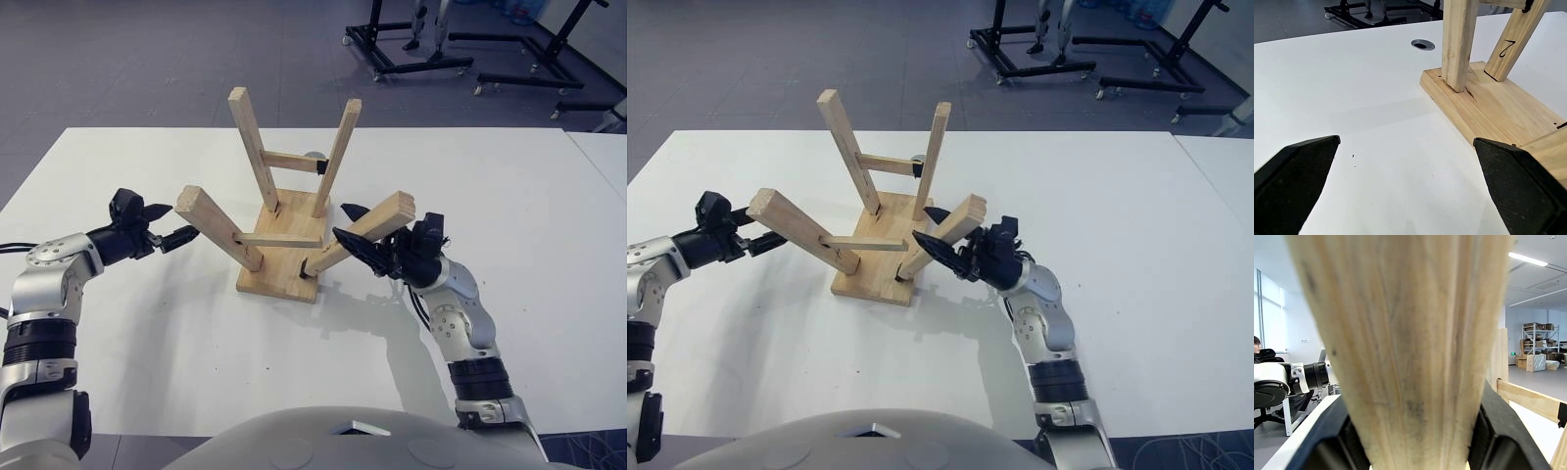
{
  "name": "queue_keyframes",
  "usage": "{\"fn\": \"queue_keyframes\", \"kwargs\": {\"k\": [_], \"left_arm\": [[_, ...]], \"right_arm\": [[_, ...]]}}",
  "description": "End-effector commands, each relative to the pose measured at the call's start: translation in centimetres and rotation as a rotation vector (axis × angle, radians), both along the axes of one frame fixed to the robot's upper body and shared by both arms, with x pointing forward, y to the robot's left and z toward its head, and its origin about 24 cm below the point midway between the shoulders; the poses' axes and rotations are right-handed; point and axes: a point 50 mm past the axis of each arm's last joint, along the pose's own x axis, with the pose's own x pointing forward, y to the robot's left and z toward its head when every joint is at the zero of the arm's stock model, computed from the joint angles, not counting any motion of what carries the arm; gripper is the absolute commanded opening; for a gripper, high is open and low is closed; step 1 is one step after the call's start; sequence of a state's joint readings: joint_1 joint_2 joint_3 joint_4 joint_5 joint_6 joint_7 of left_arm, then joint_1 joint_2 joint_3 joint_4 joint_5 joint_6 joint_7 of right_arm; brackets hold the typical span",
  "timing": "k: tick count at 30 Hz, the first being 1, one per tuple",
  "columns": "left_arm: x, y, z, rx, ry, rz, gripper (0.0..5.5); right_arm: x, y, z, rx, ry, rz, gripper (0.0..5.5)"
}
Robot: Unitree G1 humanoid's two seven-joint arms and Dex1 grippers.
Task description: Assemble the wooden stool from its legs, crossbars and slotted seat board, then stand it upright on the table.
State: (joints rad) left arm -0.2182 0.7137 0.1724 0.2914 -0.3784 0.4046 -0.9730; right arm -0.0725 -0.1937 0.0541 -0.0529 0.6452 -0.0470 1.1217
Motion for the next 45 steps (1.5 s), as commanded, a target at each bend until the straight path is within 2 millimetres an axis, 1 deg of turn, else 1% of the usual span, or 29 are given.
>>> {"fn": "queue_keyframes", "kwargs": {"k": [1, 6, 11, 15, 20, 23, 28, 30, 33, 37, 40, 45], "left_arm": [[0.0, -0.3, 0.0, 0.008, -0.008, -0.01, 5.01], [-0.1, -0.5, -0.1, 0.007, -0.006, -0.012, 5.01], [-0.1, -0.6, -0.1, 0.005, -0.006, -0.014, 5.01], [-0.2, -0.5, -0.2, 0.006, -0.003, -0.012, 5.01], [-0.3, -0.7, -0.3, 0.004, -0.002, -0.016, 5.01], [-0.3, -0.7, -0.4, 0.002, -0.001, -0.015, 5.01], [-0.5, -0.9, -0.5, 0.002, 0.003, -0.017, 5.01], [-0.4, -1.0, -0.5, 0.001, 0.002, -0.018, 5.01], [-0.5, -1.1, -0.6, -0.003, 0.0, -0.016, 5.01], [-0.8, -1.2, -0.7, -0.006, 0.001, -0.011, 5.01], [-1.0, -1.2, -0.9, -0.009, 0.003, -0.003, 5.01], [-1.2, -1.4, -1.1, -0.012, 0.006, -0.003, 5.01]], "right_arm": [[0.1, -0.3, 0.5, -0.036, -0.04, 0.004, 2.07], [-0.2, 0.0, 0.0, -0.034, -0.02, 0.018, 2.07], [0.0, 0.4, 0.1, -0.019, -0.018, 0.022, 2.07], [0.0, 0.1, -0.2, -0.042, -0.019, 0.017, 2.07], [0.2, -0.4, 0.2, -0.065, -0.035, 0.014, 2.07], [0.1, -0.5, -0.2, -0.077, -0.024, 0.017, 2.07], [-0.1, 0.0, -1.1, -0.111, 0.006, 0.039, 2.07], [0.1, 0.3, -0.6, -0.115, -0.003, 0.048, 2.07], [0.4, 0.5, 0.7, -0.12, -0.02, 0.076, 2.07], [0.4, 0.5, 2.0, -0.146, -0.029, 0.119, 2.07], [0.5, 0.7, 2.0, -0.208, 0.011, 0.124, 2.07], [0.4, 1.4, 0.8, -0.245, 0.057, 0.1, 2.07]]}}
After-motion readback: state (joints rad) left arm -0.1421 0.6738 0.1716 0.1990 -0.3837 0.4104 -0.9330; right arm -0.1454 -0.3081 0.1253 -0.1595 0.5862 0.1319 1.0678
